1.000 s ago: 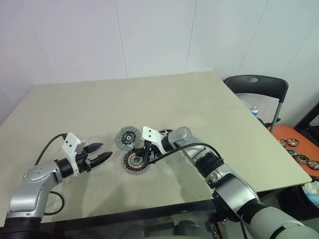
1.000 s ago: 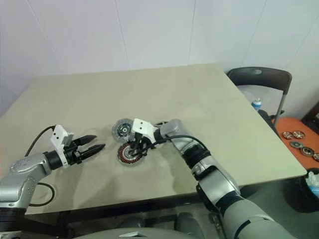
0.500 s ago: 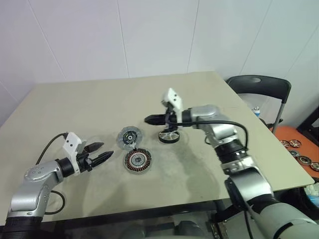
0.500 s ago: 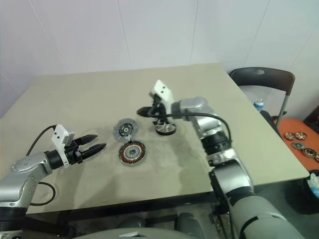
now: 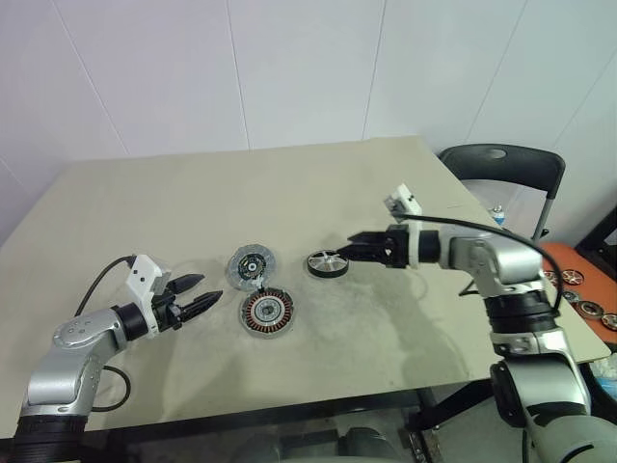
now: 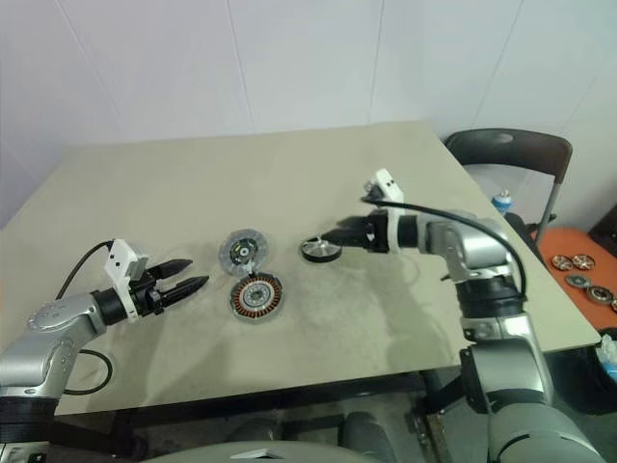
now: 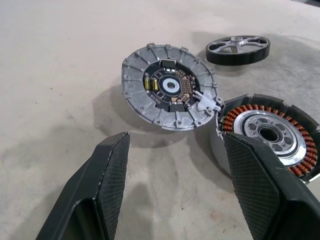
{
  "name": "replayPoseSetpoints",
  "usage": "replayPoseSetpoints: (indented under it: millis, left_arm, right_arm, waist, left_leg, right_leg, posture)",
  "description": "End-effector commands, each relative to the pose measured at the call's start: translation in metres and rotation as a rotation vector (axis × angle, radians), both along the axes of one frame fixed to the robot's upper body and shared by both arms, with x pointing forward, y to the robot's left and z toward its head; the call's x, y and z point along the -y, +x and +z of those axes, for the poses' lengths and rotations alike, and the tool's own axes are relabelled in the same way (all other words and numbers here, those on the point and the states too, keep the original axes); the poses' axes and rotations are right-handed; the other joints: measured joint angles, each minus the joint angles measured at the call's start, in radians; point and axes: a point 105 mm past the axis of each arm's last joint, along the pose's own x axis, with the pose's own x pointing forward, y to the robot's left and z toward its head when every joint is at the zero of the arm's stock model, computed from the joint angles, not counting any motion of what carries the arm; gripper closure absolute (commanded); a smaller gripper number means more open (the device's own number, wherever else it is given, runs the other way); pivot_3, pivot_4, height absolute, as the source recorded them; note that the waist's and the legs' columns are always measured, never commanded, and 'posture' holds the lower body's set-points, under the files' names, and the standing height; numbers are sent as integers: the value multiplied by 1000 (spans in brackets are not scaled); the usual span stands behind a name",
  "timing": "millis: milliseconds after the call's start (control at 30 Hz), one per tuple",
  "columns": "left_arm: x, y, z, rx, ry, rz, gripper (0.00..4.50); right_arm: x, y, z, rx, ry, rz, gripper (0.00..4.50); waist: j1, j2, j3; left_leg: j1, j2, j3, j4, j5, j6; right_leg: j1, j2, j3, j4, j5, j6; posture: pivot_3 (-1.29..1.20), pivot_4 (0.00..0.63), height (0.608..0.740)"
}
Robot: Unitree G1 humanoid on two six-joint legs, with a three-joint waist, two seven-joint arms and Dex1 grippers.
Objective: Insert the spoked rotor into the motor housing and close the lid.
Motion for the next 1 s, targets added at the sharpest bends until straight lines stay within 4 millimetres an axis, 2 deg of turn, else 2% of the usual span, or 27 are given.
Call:
replayPoseSetpoints:
  millis: [33,233,367,500,600,767,933,1000]
  left_arm:
    - [2,5,15,63,9,-24,1310]
    - [7,3,29,71,10,-106,1310]
    - [9,-7,32,46,26,-199,1310]
    - [16,-25,36,19,52,-334,1310]
    - [15,-29,37,16,82,-374,1310]
    - [20,-22,45,59,76,-378,1310]
    - [22,-20,42,63,72,-370,1310]
    - [22,-18,40,66,72,-359,1310]
  right_arm:
    - [14,-3,9,-86,60,-77,1435]
    - [2,-15,6,-78,55,-20,1435]
    - [-8,-17,-12,-150,61,-30,1435]
    - [-17,-18,-28,-194,55,-52,1435]
    - [-27,-22,-40,-227,53,-54,1435]
    - [-33,-13,-60,-251,23,-136,1435]
    - [-32,-4,-67,-234,1,-190,1435]
    - [-28,6,-68,-218,-2,-250,1435]
  waist:
    - [-1,0,0]
    - [-6,0,0]
    - [-6,0,0]
    - [-5,0,1]
    - [-3,1,1]
    - [-5,1,1]
    - [-6,1,1]
    - [-6,1,1]
  left_leg:
    - [0,0,0,0,0,0]
    - [0,1,0,-1,0,0]
    - [0,1,1,-1,0,0]
    - [0,1,1,0,0,1]
    - [0,1,1,-1,0,1]
    - [0,1,1,0,0,1]
    - [0,0,1,-1,0,1]
    - [0,1,1,-1,0,1]
  right_leg:
    - [0,0,0,0,0,0]
    - [0,0,0,0,0,0]
    - [0,0,0,0,0,0]
    - [0,0,0,0,0,0]
    - [-1,0,0,0,0,0]
    - [0,0,0,0,0,0]
    - [-1,0,0,0,0,0]
    - [-1,0,0,0,0,0]
  posture:
    - [0,0,740]
    - [0,0,740]
    - [0,0,740]
    - [0,0,740]
    - [0,0,740]
    - [0,0,740]
    - [0,0,740]
    - [0,0,740]
